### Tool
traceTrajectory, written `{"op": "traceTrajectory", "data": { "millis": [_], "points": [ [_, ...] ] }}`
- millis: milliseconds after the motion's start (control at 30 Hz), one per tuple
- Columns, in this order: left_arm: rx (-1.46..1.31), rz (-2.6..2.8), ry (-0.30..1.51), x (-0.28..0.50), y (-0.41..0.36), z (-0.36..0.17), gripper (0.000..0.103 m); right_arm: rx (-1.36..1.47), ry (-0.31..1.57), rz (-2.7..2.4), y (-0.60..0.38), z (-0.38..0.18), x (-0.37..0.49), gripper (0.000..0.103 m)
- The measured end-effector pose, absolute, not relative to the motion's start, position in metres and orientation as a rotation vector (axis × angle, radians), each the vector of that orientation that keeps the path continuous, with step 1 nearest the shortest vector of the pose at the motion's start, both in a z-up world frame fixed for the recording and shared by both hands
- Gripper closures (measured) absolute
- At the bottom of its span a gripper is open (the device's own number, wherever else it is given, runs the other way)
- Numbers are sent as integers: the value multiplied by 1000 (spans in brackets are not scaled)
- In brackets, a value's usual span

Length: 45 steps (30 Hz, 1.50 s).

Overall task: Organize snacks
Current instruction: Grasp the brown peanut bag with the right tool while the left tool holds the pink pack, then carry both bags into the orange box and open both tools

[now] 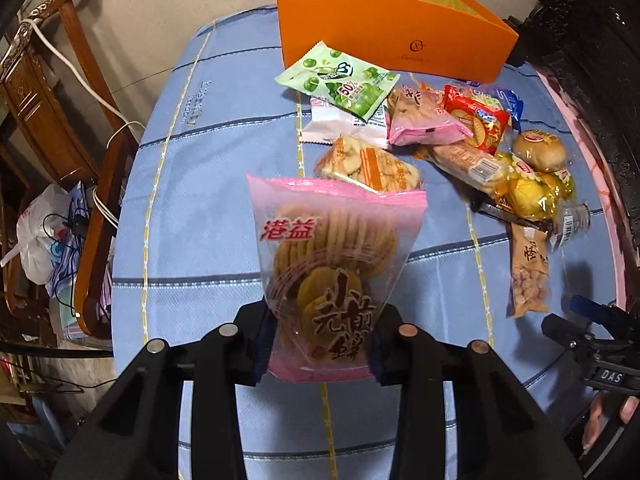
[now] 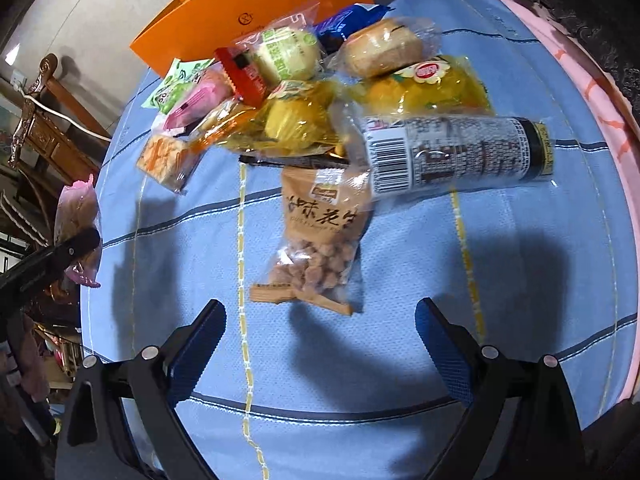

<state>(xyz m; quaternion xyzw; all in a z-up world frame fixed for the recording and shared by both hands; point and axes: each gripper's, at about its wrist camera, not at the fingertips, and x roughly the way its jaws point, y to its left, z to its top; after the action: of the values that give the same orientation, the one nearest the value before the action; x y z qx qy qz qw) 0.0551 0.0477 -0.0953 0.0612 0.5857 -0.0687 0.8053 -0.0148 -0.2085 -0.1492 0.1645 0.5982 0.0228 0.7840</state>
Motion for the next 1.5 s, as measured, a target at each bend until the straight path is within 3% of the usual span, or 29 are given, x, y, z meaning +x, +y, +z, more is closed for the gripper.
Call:
{"op": "traceTrajectory", "data": {
  "millis": [500, 567, 767, 967, 1500],
  "points": [
    [119, -159, 1287, 39, 50, -101, 66, 245, 1270, -68, -186, -157, 17, 11],
    [118, -158, 1296, 38, 51, -103, 66, 221, 1284, -89, -183, -161, 19, 23],
    [119, -162, 1301, 37, 51, -104, 66, 181, 1312, -88, -170, -174, 22, 44],
    [112, -165, 1305, 38, 50, -104, 66, 207, 1300, -42, -178, -171, 13, 58],
    [62, -193, 1253, 41, 42, -83, 66, 378, 1187, 232, -196, -101, -8, 61]
  ]
}}
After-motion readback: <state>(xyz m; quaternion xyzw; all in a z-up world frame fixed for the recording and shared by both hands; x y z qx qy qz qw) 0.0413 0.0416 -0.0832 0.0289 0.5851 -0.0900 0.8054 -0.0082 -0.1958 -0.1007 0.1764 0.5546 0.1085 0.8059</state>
